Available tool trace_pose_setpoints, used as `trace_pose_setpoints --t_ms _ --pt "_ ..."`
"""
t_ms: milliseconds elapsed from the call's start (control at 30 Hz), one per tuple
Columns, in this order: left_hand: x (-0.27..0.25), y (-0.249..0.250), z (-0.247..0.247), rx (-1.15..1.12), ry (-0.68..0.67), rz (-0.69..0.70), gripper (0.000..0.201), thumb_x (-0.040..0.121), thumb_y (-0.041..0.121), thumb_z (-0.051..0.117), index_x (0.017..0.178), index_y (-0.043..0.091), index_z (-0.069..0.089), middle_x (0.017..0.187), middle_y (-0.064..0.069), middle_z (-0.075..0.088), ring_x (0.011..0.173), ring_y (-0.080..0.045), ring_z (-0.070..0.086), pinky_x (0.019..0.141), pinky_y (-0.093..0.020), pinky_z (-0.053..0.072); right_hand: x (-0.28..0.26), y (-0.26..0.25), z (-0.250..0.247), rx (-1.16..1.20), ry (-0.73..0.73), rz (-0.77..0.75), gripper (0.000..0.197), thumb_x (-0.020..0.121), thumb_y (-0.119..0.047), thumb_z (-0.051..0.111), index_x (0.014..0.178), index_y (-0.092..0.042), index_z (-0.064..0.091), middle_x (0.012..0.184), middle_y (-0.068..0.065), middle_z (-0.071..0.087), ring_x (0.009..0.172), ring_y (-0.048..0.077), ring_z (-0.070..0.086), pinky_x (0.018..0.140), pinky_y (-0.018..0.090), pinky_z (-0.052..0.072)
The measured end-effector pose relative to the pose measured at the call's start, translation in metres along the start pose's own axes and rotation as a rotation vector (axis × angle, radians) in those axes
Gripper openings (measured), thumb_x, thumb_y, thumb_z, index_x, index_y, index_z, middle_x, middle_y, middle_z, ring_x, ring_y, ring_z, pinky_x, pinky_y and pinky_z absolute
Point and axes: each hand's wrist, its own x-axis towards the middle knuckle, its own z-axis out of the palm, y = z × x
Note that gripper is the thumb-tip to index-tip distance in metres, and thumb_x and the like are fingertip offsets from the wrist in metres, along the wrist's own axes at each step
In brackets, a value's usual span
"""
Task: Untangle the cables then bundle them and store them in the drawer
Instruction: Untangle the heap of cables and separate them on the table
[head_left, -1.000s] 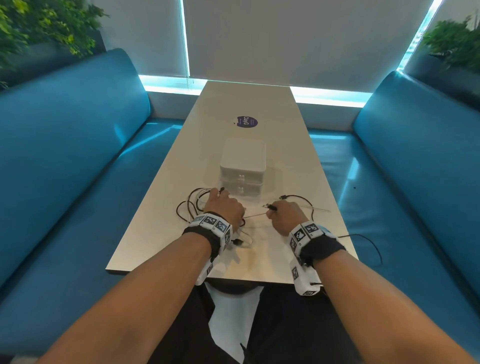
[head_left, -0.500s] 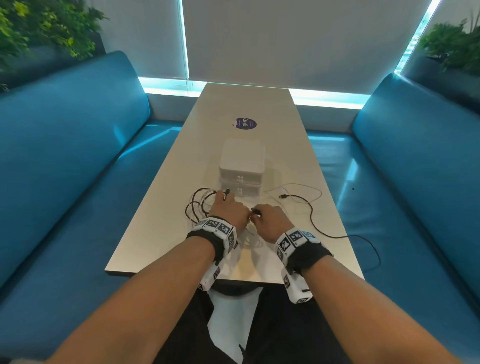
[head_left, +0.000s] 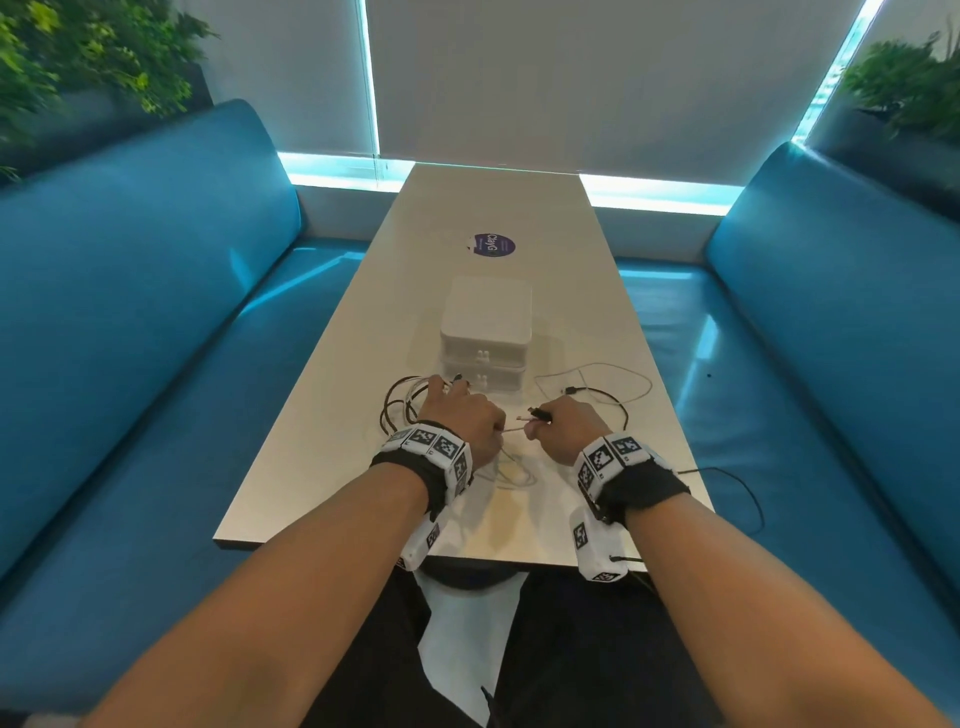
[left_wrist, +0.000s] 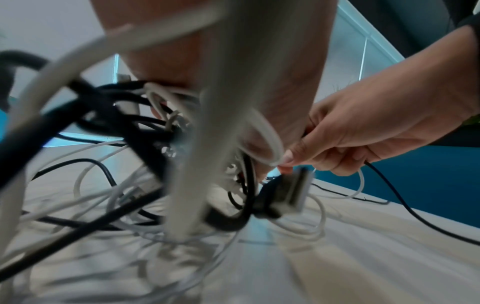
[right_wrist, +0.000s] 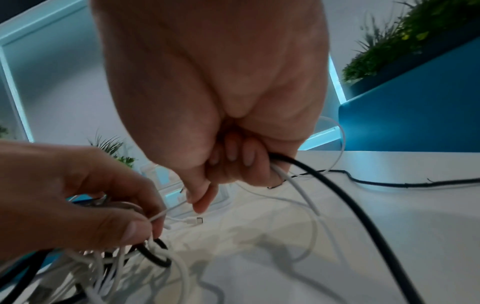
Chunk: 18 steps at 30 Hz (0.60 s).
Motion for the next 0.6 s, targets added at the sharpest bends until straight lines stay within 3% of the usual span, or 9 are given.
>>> trace_pose_setpoints --t_ms 133,233,333,467,600 --pt "0.0 -0.001 0.002 -0.008 -0.01 0.02 0.026 0.089 0.047 0.045 0.107 0.033 0.058 0.095 0.003 0.067 0.111 -0.028 0.045 0.096 -0.051 0.021 0.003 0.002 0.001 0.019 0.003 0.034 0.029 0.091 -0.033 0.065 0.108 -0.012 0.072 0.101 0.011 0.069 0.088 0.025 0.062 0.071 0.028 0.045" --pt "-0.003 -0.003 0.009 0.011 -0.028 0.053 0.041 0.088 0.062 0.047 0.115 0.032 0.047 0.096 0.001 0.069 0.11 -0.03 0.045 0.1 -0.052 0.022 0.004 0.001 0.001 -0.072 0.076 0.071 0.029 0.094 -0.033 0.061 0.113 -0.012 0.069 0.108 0.012 0.068 0.099 0.03 0.064 0.076 0.03 0.047" --pt "-0.007 -0.015 0.013 0.004 0.004 0.05 0.048 0.089 0.068 0.049 0.117 0.03 0.041 0.098 0.0 0.069 0.109 -0.03 0.048 0.101 -0.051 0.024 0.003 0.013 -0.008 -0.194 0.164 0.12 0.025 0.095 -0.023 0.054 0.114 -0.013 0.067 0.113 0.013 0.067 0.102 0.031 0.064 0.081 0.033 0.05" --pt "-0.008 -0.035 0.013 0.046 0.031 0.024 0.048 0.091 0.066 0.046 0.124 0.031 0.043 0.116 -0.002 0.063 0.114 -0.031 0.049 0.1 -0.051 0.026 -0.003 0.035 -0.025 -0.249 0.234 0.229 0.024 0.092 -0.012 0.049 0.11 -0.009 0.064 0.107 0.013 0.065 0.098 0.033 0.064 0.08 0.036 0.052" --pt "-0.006 -0.027 0.01 0.054 0.108 0.038 0.051 0.09 0.067 0.047 0.128 0.032 0.05 0.123 -0.003 0.051 0.113 -0.027 0.051 0.101 -0.048 0.028 -0.008 0.041 -0.025 -0.301 0.168 0.225 0.021 0.091 -0.013 0.048 0.103 -0.013 0.065 0.104 0.01 0.066 0.092 0.029 0.065 0.077 0.034 0.053"
